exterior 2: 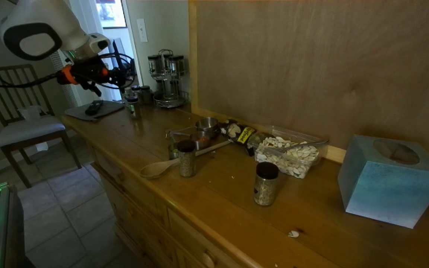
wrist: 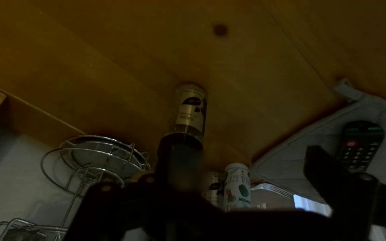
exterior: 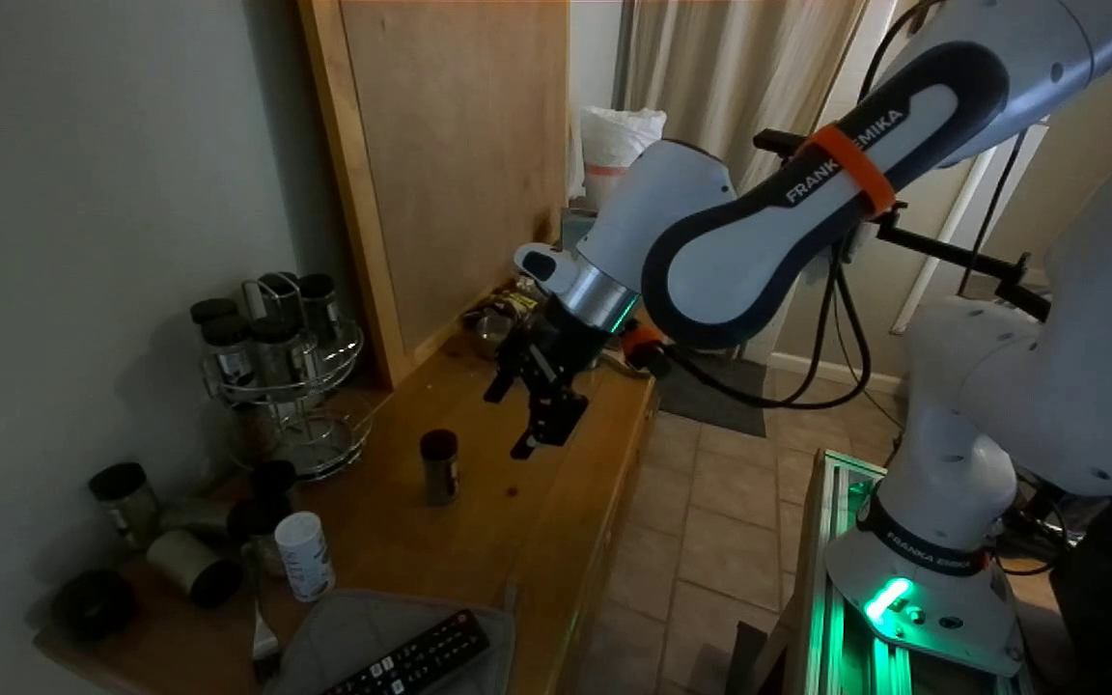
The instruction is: Move the spice container in front of the spice rack to the bottom level of the rack
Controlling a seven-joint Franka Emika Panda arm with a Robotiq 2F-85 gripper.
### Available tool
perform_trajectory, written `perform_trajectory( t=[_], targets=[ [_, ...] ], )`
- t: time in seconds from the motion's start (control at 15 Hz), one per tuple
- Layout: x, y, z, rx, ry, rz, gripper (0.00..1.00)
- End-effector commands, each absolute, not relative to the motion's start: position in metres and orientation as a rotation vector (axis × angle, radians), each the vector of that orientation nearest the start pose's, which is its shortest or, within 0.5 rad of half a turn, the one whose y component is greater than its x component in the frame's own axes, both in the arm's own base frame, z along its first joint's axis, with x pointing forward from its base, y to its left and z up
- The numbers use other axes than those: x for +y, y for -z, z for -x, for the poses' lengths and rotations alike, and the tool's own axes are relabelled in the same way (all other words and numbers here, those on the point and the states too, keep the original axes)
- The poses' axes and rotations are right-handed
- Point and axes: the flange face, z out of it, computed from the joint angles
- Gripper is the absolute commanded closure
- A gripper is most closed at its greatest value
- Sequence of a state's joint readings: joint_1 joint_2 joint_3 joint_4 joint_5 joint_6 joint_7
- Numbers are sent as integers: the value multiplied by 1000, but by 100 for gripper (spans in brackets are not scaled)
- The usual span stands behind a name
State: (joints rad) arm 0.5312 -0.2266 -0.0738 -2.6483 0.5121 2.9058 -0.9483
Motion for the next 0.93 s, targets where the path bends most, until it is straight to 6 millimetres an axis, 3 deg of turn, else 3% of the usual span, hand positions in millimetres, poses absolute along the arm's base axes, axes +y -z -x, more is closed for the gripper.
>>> perform_trajectory(
  t=[0.0, 0.53, 0.87],
  targets=[
    [164, -360, -416, -1311, 850, 2544, 0],
    [141, -349, -436, -1261, 920, 2431, 0],
    [140, -321, -449, -1213, 863, 2418, 0]
  ],
)
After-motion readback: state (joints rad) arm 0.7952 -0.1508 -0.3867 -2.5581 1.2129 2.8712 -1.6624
